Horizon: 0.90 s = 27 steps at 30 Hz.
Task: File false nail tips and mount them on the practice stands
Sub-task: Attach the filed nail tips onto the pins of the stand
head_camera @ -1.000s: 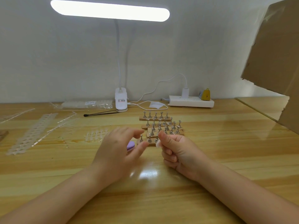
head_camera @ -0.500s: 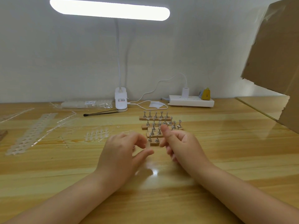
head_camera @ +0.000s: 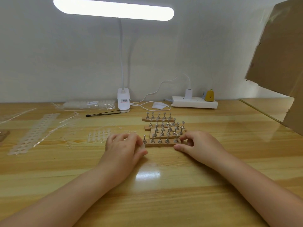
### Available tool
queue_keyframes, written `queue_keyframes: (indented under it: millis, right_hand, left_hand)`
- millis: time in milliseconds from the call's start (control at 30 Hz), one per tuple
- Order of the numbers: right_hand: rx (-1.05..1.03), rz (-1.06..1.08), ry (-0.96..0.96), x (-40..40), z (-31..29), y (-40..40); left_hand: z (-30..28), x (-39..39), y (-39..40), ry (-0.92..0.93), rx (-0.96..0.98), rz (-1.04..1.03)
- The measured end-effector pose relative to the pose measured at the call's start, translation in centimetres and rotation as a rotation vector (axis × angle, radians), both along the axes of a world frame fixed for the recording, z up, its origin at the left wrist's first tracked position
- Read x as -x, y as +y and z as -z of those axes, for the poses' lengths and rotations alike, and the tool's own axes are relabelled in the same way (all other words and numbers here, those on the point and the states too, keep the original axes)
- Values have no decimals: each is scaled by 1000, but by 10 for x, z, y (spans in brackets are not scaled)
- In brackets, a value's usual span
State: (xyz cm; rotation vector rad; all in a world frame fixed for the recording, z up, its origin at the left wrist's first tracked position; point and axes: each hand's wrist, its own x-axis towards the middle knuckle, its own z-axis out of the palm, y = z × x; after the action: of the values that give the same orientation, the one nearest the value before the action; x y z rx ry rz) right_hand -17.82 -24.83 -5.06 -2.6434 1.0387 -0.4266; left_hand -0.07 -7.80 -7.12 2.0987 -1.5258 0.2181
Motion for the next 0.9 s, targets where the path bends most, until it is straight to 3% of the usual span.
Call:
queue_keyframes:
  millis: [233,533,700,800,900]
  right_hand:
    - [-35,-59,-208,5,2,-5]
    - [-61,-95,-93,7,3,-12]
    - [-110,-99,-255,5,8,-10]
    - [-46,-105,-299,3,10,-5]
    - [169,-144,-249,3,10,3]
  left_hand:
    - [-1,0,1,4,118,-3]
    - [1,-1,2,-17,159,-19]
    - [1,0,1,-36,158,-19]
    - [-1,0,2,-24,153,-20]
    - [-1,1,2,-15,147,-29]
